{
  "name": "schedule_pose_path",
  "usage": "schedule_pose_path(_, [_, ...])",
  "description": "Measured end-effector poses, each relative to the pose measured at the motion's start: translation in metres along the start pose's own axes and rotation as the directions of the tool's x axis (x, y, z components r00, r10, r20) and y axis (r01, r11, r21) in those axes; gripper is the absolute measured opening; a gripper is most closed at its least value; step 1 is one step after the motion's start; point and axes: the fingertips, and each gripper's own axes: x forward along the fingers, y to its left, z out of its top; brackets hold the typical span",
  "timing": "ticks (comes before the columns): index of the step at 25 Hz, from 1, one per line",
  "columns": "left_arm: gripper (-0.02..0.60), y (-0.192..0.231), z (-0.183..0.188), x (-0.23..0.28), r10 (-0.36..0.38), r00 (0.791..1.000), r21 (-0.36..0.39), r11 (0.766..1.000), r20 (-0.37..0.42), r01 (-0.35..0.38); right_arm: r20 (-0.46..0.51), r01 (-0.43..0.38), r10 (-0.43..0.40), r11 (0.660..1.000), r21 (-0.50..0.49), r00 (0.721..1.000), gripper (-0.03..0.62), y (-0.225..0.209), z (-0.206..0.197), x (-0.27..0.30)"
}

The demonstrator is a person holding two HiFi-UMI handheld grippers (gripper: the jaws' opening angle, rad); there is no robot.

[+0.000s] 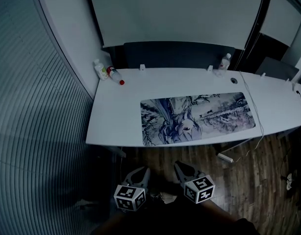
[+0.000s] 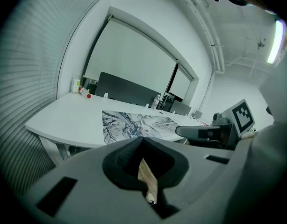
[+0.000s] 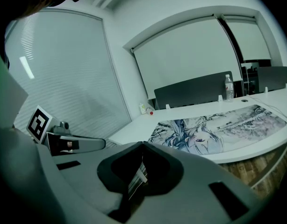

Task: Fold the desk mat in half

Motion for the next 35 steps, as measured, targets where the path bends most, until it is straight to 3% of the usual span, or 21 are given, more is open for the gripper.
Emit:
schedule_pose_path(16, [0.005, 0.021, -0.005, -0.017, 0.077, 0.997, -0.043, 0.996, 0.016, -0.076, -0.031, -0.067, 0.065, 0.997, -0.047, 0.997, 0.021, 0.010, 0.002, 0.033])
schedule_pose_path(32, [0.006, 0.046, -0.014, -0.026, 0.193, 0.981, -0.127, 0.974, 0.021, -0.188, -0.119, -0.157, 0.140, 0.976, -0.154, 0.983, 0.028, 0.014, 0.009, 0.111])
schedule_pose_path(35, [0.006, 0.049, -0.015, -0.024, 0.211, 0.977, -0.143, 0.968, 0.017, -0.206, -0.146, -0.180, 0.156, 0.970, -0.165, 0.977, 0.081, 0.013, 0.005, 0.128])
